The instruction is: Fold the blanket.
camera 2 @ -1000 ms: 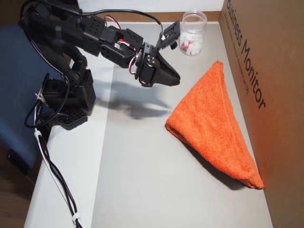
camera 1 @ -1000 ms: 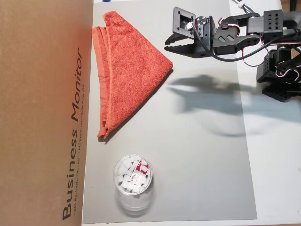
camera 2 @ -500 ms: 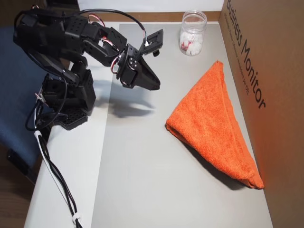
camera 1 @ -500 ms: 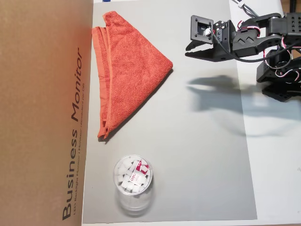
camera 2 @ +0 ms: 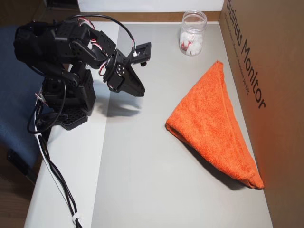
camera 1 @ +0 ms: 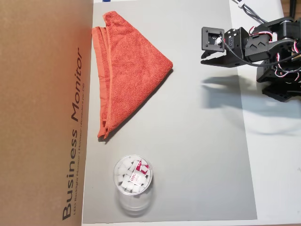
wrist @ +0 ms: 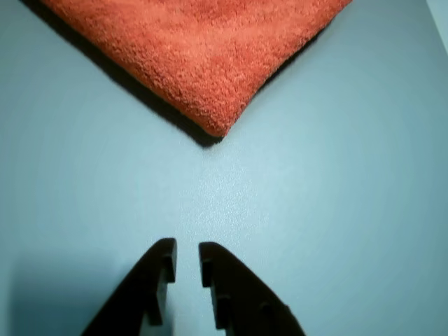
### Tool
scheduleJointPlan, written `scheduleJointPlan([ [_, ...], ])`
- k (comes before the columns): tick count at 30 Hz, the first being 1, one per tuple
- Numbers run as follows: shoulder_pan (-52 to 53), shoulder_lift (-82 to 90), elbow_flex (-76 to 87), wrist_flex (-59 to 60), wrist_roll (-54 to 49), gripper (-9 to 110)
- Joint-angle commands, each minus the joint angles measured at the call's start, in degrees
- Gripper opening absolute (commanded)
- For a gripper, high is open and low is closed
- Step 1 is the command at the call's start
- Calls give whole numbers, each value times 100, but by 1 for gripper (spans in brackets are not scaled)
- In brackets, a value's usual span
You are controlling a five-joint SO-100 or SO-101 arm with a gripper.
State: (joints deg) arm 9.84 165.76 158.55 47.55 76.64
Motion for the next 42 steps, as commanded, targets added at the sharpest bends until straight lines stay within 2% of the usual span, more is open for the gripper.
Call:
scheduleJointPlan([
  [1, 35, 281, 53, 264, 70, 2],
  [28, 26, 1916, 2127, 510, 70, 2],
  [42, -35, 2663, 2118, 2382, 79, 2],
])
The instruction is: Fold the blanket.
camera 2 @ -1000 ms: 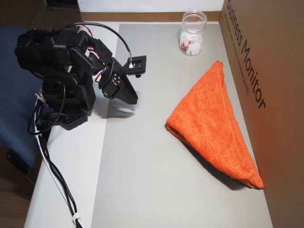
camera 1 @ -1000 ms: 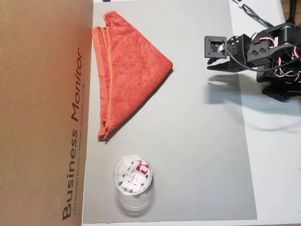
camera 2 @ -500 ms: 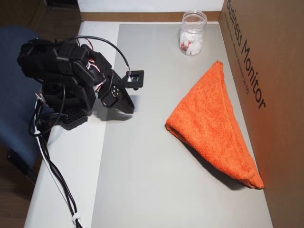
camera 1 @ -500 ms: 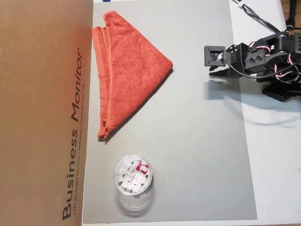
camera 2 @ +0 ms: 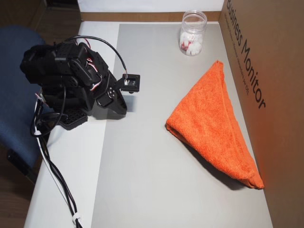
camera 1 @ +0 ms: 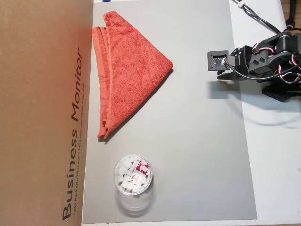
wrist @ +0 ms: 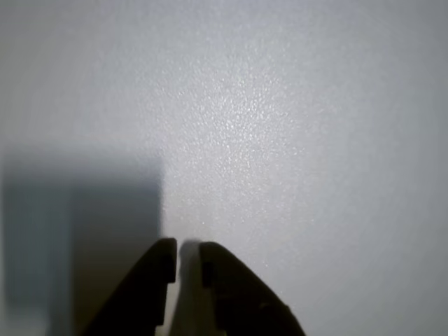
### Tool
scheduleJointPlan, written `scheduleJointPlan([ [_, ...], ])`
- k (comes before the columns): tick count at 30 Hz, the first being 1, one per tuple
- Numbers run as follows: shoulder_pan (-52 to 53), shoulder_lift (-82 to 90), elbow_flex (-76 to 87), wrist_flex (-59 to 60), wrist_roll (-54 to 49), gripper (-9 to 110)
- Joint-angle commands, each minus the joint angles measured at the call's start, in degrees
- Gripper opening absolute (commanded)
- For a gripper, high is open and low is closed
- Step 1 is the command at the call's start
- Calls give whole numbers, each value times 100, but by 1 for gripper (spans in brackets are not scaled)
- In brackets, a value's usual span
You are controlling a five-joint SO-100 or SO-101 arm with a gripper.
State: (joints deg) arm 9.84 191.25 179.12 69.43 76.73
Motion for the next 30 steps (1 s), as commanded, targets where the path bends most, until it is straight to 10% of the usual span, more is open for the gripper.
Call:
scheduleJointPlan([
  [1, -26, 149, 62, 299, 70, 2],
  [30, 18, 316, 53, 686, -26, 2],
])
